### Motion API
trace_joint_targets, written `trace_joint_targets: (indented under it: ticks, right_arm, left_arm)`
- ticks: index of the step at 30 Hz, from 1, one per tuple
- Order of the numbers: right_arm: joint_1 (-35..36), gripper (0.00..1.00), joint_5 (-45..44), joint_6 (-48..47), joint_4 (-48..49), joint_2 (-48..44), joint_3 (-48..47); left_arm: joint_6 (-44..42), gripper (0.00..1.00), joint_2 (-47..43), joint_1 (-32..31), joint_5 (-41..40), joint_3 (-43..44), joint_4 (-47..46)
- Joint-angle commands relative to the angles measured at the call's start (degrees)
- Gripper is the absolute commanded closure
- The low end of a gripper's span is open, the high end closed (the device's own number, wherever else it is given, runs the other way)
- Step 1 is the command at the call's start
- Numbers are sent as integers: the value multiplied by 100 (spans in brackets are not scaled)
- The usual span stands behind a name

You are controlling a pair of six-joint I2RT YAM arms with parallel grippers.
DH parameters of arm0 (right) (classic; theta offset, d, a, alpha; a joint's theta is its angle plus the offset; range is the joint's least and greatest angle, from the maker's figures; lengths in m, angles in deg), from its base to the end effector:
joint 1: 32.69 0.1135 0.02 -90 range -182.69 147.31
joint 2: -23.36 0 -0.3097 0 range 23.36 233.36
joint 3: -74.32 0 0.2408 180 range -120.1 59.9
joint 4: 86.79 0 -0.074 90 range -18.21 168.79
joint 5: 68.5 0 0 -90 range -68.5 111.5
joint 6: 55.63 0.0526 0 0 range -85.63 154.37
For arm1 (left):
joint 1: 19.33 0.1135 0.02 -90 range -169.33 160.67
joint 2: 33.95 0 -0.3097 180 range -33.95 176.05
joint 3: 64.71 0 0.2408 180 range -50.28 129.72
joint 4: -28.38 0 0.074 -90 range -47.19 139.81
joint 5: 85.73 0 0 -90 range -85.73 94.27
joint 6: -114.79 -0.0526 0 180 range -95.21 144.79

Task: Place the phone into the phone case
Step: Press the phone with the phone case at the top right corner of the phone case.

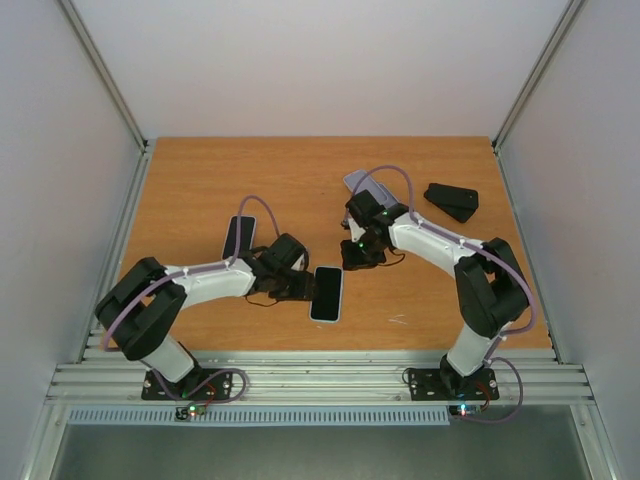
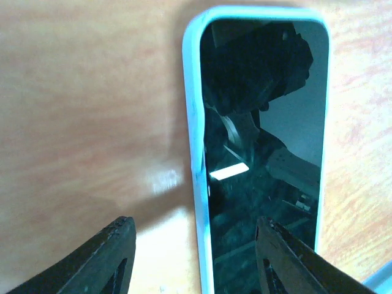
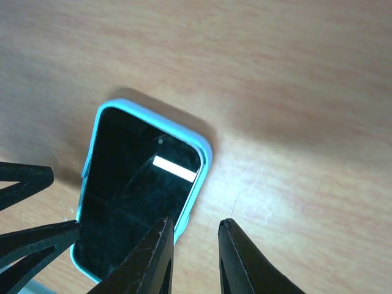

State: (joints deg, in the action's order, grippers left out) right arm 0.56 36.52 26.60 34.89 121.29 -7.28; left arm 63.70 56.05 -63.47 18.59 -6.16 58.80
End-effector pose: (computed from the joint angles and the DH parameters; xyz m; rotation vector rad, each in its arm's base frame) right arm 0.2659 0.1906 0.2322 -1.0656 2.7014 0.4596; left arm 0.1950 -0.2074 0.1874 0.2192 2.8374 -0.7400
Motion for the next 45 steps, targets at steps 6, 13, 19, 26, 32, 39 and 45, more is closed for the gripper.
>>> trace_joint_targets:
  ticks: [6,13,19,26,32,39,45]
  right_arm:
    - [-261,78,496,-488,-62,789,-489]
    - [-355,82,622,-549,-3,1183,-639]
    - [-355,89,632,-616,-162,1632,-681]
    - [-178,92,-28,-655,-456,2211,-573]
    - [209,92,-693,-585,-712,2581,-639]
    - [541,93,-988,-436,-788,2754,-769]
    - [542,94,-1024,-403,-769,2192,-692]
  left_arm:
    - [-604,45,624,134,-110,776,517]
    - [-753,45,888,136,-112,1088,733]
    - [-754,46,1012,126,-82,1173,804]
    - [-736,48,1138,43,-141,1191,855]
    - [-719,53,1285,-126,-476,1268,1080]
    - [-580,57,1327,-234,-688,1075,1082]
    - [-529,57,989,-292,-900,966,1131]
